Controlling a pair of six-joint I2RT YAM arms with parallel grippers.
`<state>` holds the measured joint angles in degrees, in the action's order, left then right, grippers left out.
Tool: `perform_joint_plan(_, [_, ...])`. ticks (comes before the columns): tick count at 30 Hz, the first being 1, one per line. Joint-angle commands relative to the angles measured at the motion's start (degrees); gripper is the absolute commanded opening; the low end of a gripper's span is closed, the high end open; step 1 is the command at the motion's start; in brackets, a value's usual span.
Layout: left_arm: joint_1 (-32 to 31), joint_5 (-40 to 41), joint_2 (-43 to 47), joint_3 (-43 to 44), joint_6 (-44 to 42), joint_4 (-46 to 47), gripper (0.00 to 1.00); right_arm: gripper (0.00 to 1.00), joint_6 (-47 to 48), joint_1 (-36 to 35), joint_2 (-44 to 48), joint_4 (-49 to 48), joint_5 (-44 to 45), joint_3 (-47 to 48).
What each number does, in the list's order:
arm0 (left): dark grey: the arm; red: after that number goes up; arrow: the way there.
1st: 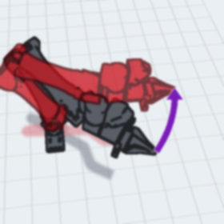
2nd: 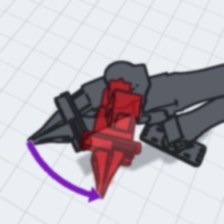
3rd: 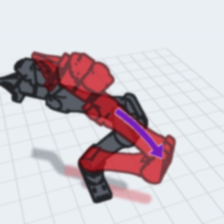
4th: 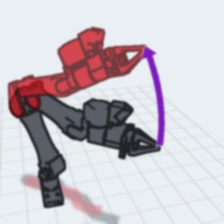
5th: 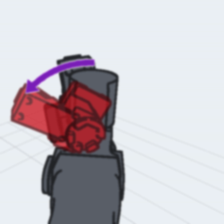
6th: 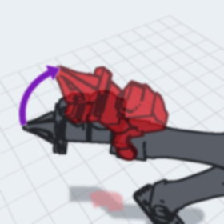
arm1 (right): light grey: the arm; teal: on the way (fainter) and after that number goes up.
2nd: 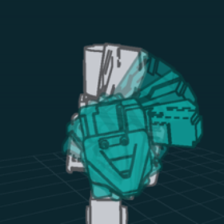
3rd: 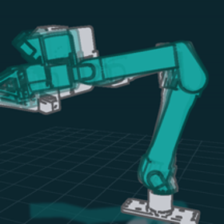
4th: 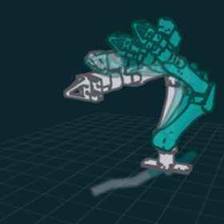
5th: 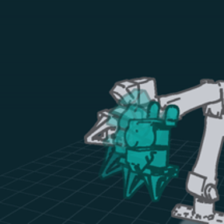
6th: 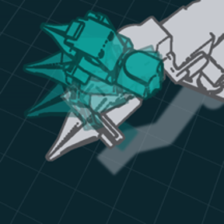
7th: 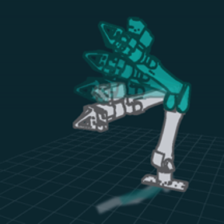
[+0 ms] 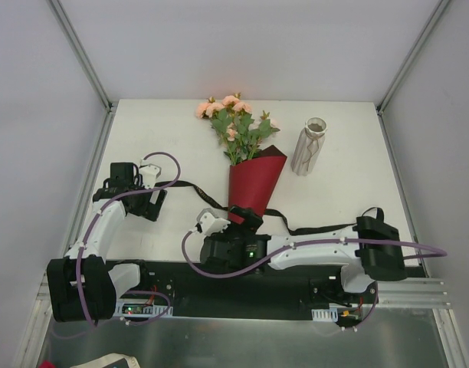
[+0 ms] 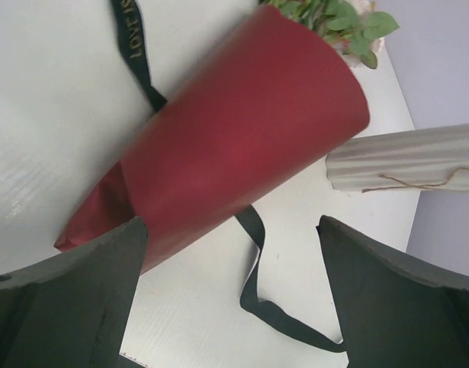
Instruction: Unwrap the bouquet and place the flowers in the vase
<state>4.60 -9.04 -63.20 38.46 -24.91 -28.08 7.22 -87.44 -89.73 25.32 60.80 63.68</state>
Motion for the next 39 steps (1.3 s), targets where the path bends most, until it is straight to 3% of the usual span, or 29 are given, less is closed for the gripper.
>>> perform_joint_plan(1, [0.5, -2.39, 0.18, 0.04, -0.76, -0.14, 0.99, 0.96, 3.67, -0.01, -6.4, -1.07, -2.0, 3.99])
perform_joint_plan(7, [0.5, -2.65, -0.52, 0.21, -0.94, -0.23, 0.99, 0.96, 3.32, 1.48, -12.3, 1.22, -1.65, 6.89])
perform_joint_plan(12, [0.5, -3.18, -0.61, 0.13, -0.23, -0.23, 0.99, 0.96, 5.6, 4.02, -16.52, 1.4, 3.8, 8.65])
perform_joint_plan(22, [0.5, -2.74, 0.09, -0.4, -1.11, -0.23, 0.99, 0.96, 14.83, 6.84, -18.9, -7.12, 8.37, 6.63])
perform_joint_plan(26, [0.5, -3.0, 0.27, -0.4, -1.2, -0.23, 0.99, 0.96, 14.4, 5.18, -17.32, -5.9, 7.58, 7.51])
perform_joint_plan(31, [0.58, -2.83, 0.97, -0.84, -2.16, -0.23, 0.99, 0.96, 6.94, 3.42, -15.65, 3.66, 3.98, 8.83])
perform_joint_plan(39, [0.5, -2.65, 1.06, -0.58, -2.25, -0.23, 0.99, 0.96, 4.64, 6.04, -17.05, 5.35, 3.54, 7.51])
